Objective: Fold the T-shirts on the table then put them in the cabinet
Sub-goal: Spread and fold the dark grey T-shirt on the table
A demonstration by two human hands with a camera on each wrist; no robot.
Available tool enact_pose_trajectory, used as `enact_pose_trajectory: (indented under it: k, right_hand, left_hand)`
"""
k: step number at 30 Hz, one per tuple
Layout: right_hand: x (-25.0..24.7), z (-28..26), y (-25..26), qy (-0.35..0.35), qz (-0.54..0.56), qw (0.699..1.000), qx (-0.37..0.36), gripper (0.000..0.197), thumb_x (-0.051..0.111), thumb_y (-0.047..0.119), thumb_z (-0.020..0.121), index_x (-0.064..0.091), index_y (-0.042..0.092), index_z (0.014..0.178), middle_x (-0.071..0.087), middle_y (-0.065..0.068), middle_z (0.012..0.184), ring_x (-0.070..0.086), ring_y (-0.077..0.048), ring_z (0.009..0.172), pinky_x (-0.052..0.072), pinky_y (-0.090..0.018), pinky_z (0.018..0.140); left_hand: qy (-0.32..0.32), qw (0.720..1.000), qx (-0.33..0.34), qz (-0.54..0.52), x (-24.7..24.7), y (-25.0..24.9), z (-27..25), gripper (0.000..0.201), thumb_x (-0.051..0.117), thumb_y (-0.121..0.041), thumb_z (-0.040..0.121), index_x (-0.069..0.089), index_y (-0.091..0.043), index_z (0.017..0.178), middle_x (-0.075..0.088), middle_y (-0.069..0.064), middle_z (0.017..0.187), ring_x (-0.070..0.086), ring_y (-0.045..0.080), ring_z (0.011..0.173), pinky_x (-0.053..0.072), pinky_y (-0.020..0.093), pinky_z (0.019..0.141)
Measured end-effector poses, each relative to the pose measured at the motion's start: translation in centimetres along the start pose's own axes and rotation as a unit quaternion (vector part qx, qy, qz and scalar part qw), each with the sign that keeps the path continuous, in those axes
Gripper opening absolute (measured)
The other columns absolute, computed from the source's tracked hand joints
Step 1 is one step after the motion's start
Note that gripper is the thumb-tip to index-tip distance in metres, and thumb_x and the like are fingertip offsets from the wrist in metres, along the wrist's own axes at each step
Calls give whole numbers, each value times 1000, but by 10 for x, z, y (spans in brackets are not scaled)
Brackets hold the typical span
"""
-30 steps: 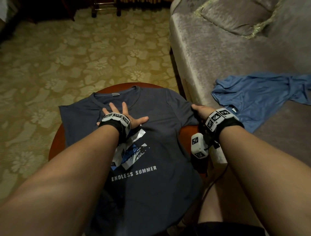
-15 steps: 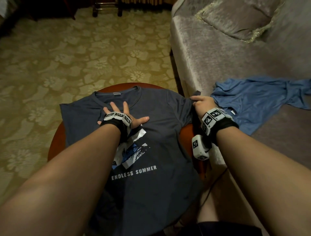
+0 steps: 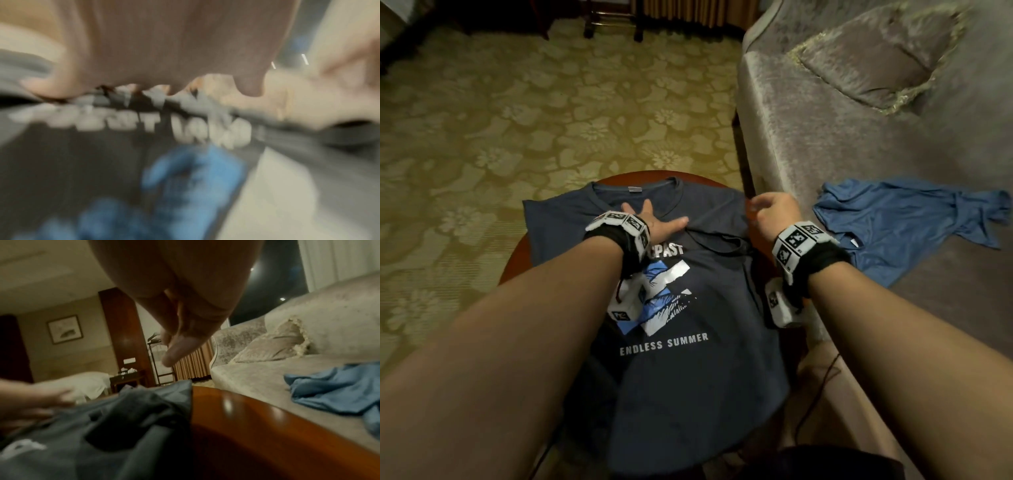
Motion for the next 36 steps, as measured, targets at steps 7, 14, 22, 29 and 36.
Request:
enact_pose_trajectory:
  k: [7, 14, 22, 29, 36]
  right_hand:
    - [49, -27, 0, 167, -235, 956, -56, 28, 71, 25, 81, 68, 19, 108, 60, -6, 117, 60, -25, 106, 49, -28, 89]
    - [44, -39, 10, 107, -247, 960, -74, 8, 53, 18, 89, 61, 15, 89, 64, -12, 100, 61, -33, 89, 47, -31, 71]
    - [43, -38, 2, 99, -272, 956, -39, 21, 60, 25, 88, 67, 8, 98, 64, -13, 102, 63, -34, 92, 48, -30, 71]
    - [46, -46, 4, 118, -196, 973, -27, 9, 63, 23, 82, 66, 14, 80, 65, -8, 91, 63, -28, 83, 48, -27, 68]
    - [51, -52, -9, 173, -157, 972, -17, 15, 70, 22, 73, 72, 9, 81, 71, -8, 91, 66, -26, 89, 54, -32, 78]
  left_hand:
    - [-94, 996, -4, -7, -32, 47, -17, 73, 51, -47, 92, 15, -25, 152, 3, 8, 160, 3, 36, 146, 15, 50, 118]
    - [-65, 996, -55, 29, -2, 89, -36, 86, 55, -57, 87, 12, -21, 152, -1, 9, 160, 8, 37, 145, 16, 49, 118]
    - [-15, 996, -55, 63, 21, 90, -38, 98, 43, -75, 82, -1, -24, 153, -16, 11, 159, -9, 40, 145, 5, 52, 117]
    - [11, 996, -64, 58, 19, 90, -37, 102, 43, -79, 78, -4, -28, 153, -20, 8, 158, -12, 40, 144, 2, 54, 116]
    - [1, 996, -59, 61, 22, 90, -39, 103, 45, -78, 78, -4, -28, 153, -20, 9, 158, -12, 41, 144, 1, 53, 116]
Point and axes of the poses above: each hand's wrist, its own z-axis towards the middle knuckle, its own x-axis out of the palm, y = z × x, the point moved 10 cm from there along z, towards the middle knuckle
